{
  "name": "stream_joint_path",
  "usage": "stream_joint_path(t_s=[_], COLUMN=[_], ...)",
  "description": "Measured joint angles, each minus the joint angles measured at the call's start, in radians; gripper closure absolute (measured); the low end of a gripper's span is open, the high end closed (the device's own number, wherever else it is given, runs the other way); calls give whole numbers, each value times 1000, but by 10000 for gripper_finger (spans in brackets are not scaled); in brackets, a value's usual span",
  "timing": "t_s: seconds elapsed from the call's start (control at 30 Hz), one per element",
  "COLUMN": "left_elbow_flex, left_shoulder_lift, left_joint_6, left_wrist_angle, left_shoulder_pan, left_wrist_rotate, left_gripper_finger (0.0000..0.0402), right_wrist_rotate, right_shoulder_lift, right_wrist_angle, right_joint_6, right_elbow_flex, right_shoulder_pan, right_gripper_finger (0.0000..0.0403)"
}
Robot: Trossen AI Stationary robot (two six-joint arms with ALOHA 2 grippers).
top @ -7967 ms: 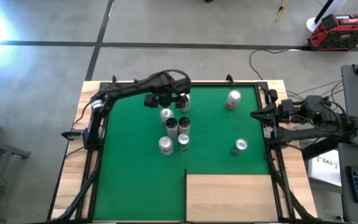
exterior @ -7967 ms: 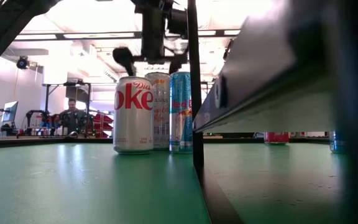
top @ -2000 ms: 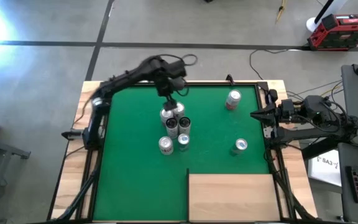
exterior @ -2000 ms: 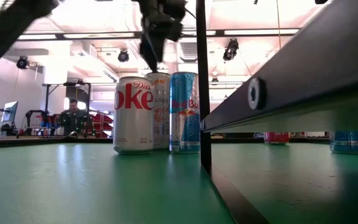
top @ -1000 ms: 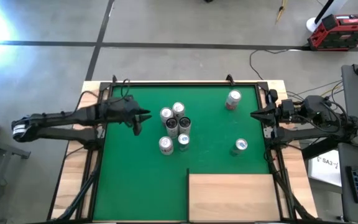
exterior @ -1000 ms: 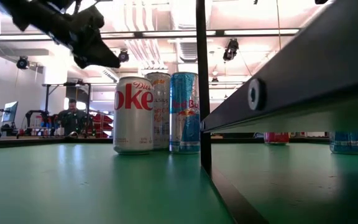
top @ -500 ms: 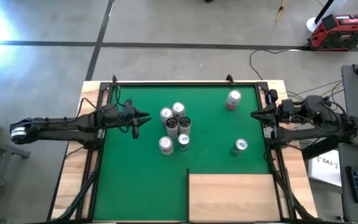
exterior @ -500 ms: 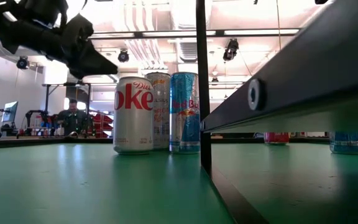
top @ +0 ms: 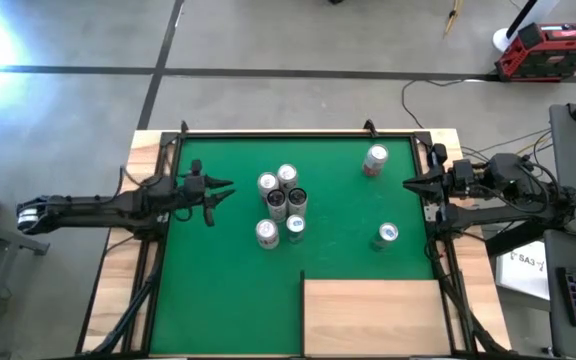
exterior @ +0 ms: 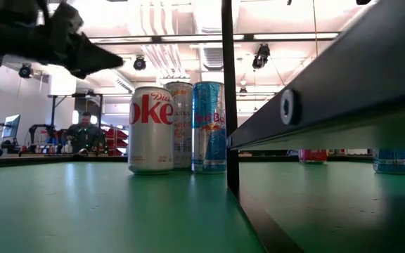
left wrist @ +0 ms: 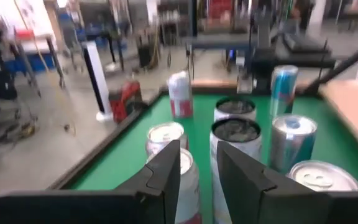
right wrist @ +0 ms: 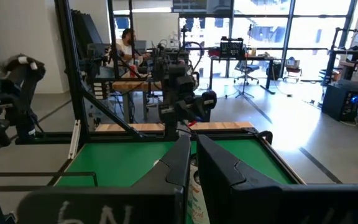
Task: Place canned beverage on shelf
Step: Put the right blue soda can on the shelf
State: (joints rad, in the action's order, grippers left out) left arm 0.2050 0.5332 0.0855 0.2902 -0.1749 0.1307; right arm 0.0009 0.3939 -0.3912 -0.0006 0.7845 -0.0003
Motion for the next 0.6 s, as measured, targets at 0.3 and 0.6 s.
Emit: stream_joint_path(t_s=[0.3, 0.6], left_elbow_flex=[-194, -187], left_shoulder_lift=[-207, -393], left_joint_6=[-94, -96], left_wrist_angle=[166, -8], left_shoulder_pan=[3, 7], left_wrist_rotate=[-10, -96], left_gripper_finger=[313, 313], right_wrist_rotate=[0, 0], right_shoulder_lift=[0, 0], right_wrist_angle=[1, 2], right_joint_6=[0, 0], right_elbow_flex=[0, 0], right_shoulder_pan=[0, 0], right_gripper_finger=[380, 380])
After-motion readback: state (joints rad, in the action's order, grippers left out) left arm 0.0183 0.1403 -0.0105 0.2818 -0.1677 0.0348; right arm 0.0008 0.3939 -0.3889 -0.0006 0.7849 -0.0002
